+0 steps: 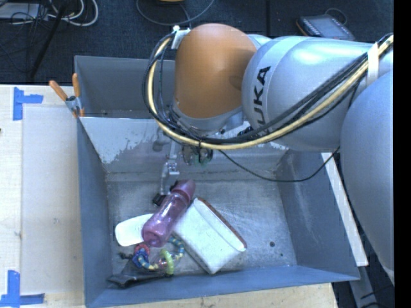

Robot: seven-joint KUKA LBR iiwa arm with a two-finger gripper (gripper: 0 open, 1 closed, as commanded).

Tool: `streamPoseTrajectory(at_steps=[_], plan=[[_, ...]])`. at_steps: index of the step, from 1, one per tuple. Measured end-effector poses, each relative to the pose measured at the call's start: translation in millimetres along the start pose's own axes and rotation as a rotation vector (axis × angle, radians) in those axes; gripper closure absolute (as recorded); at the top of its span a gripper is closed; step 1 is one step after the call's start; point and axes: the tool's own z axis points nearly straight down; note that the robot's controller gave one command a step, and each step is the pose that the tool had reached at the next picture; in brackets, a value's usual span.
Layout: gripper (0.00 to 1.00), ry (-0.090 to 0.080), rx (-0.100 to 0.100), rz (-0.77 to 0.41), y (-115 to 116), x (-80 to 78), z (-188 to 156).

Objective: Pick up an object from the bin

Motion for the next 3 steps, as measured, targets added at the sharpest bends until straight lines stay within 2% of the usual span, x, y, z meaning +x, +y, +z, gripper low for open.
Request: streamPoseTrajectory(at_steps=[1,2,3], plan=[[0.00,-0.002,0.000,-0.047,-46,20.6,68],[0.00,0.001,0.002,0.069,-43,31.3,114],[0.00,0.010,0.002,-0.046,-62,37.2,84]])
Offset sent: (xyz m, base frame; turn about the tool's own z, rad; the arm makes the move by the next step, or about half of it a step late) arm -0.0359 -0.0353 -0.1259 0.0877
